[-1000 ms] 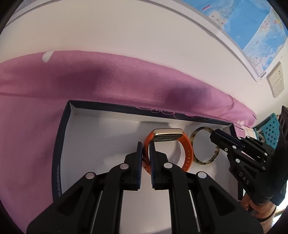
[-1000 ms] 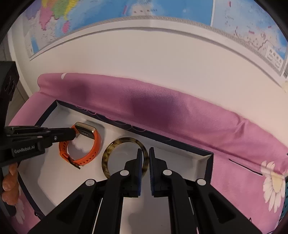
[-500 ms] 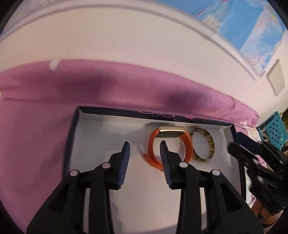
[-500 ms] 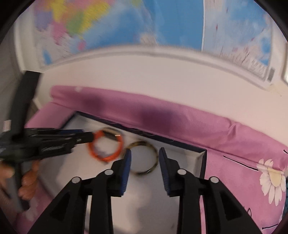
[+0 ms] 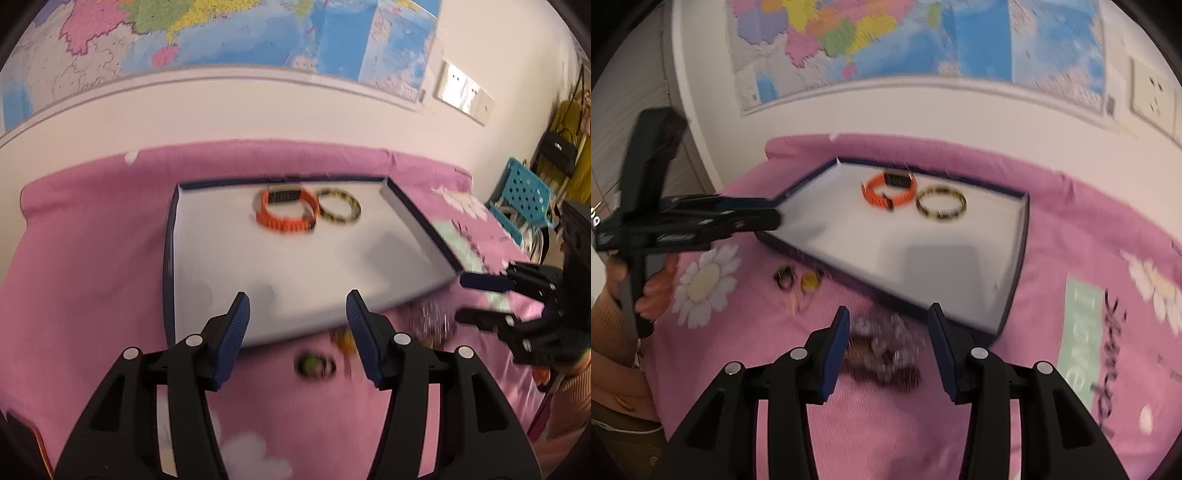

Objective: Organize jewelry
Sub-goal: 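Lift both open tools up out of the white box, then grasp the clear crystal bead bracelet with the right tool and lift it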

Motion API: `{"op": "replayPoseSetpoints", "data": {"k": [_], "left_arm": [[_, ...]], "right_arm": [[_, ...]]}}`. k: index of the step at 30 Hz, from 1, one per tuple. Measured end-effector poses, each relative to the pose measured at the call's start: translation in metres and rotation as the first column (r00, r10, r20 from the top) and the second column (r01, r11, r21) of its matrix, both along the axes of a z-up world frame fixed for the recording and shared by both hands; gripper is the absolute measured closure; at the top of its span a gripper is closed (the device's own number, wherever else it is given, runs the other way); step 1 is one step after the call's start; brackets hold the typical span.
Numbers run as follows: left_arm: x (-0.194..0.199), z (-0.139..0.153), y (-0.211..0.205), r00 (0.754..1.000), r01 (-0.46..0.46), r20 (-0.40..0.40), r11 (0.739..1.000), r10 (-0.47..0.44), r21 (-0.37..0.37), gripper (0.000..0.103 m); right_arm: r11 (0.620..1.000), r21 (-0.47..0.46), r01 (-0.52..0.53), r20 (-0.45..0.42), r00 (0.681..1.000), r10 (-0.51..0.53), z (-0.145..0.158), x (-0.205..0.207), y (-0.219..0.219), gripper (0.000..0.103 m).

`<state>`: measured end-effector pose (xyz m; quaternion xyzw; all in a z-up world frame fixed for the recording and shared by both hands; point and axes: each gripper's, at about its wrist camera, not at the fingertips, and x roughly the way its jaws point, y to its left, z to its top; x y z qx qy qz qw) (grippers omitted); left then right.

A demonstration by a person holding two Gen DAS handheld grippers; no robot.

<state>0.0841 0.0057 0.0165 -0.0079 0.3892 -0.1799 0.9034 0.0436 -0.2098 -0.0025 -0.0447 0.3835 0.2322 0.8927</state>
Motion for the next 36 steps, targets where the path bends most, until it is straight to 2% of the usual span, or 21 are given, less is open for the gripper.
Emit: {"op": "replayPoseSetpoints", "data": {"k": [3, 5, 14, 15, 17, 19, 24, 25, 27, 36], "left_arm": [[-0.020, -0.008, 0.004, 1.000, 0.009, -0.008, 1.000, -0.009, -0.003, 0.049], [-0.027, -0.013, 0.001, 1.000, 0.010, -0.011, 1.000, -0.010, -0.006, 0.049], [-0.043, -0.028, -0.003, 0.999, 0.008, -0.040, 1.000, -0.009, -0.025, 0.047], [-0.045, -0.029, -0.004, 0.999, 0.009, -0.041, 1.000, -0.010, -0.025, 0.047], [-0.046, -0.029, -0.005, 0.999, 0.015, -0.042, 0.999, -0.016, -0.029, 0.046], [-0.047, -0.030, -0.005, 0.999, 0.016, -0.045, 0.999, -0.018, -0.033, 0.046], [-0.048, -0.032, -0.006, 0.998, 0.025, -0.054, 0.999, -0.027, -0.039, 0.046], [-0.049, -0.032, -0.006, 0.998, 0.028, -0.053, 0.999, -0.030, -0.040, 0.046], [-0.050, -0.033, -0.007, 0.998, 0.033, -0.055, 0.999, -0.035, -0.040, 0.046], [-0.052, -0.039, -0.016, 0.996, 0.062, -0.067, 0.998, -0.063, -0.019, 0.046]], "right_arm": [[0.999, 0.017, 0.035, -0.023, 0.999, -0.035, -0.011, 0.001, -0.004, 0.060], [0.998, 0.029, 0.053, -0.034, 0.998, -0.052, -0.018, 0.003, -0.004, 0.056], [0.997, 0.043, 0.071, -0.064, 0.996, -0.068, -0.031, 0.013, 0.003, 0.055], [0.997, 0.042, 0.068, -0.066, 0.996, -0.065, -0.032, 0.013, 0.004, 0.056], [0.998, 0.037, 0.055, -0.076, 0.996, -0.052, -0.034, 0.012, 0.006, 0.067], [0.998, 0.035, 0.046, -0.081, 0.996, -0.043, -0.034, 0.010, 0.007, 0.083], [0.999, 0.023, 0.037, -0.063, 0.997, -0.035, -0.032, -0.001, 0.005, 0.084], [0.999, 0.025, 0.035, -0.060, 0.998, -0.033, -0.031, -0.003, 0.005, 0.089], [0.999, 0.033, 0.040, -0.053, 0.998, -0.039, -0.028, -0.006, 0.002, 0.089], [0.990, 0.133, 0.043, -0.024, 0.999, -0.041, -0.009, -0.018, -0.008, 0.091]]}}
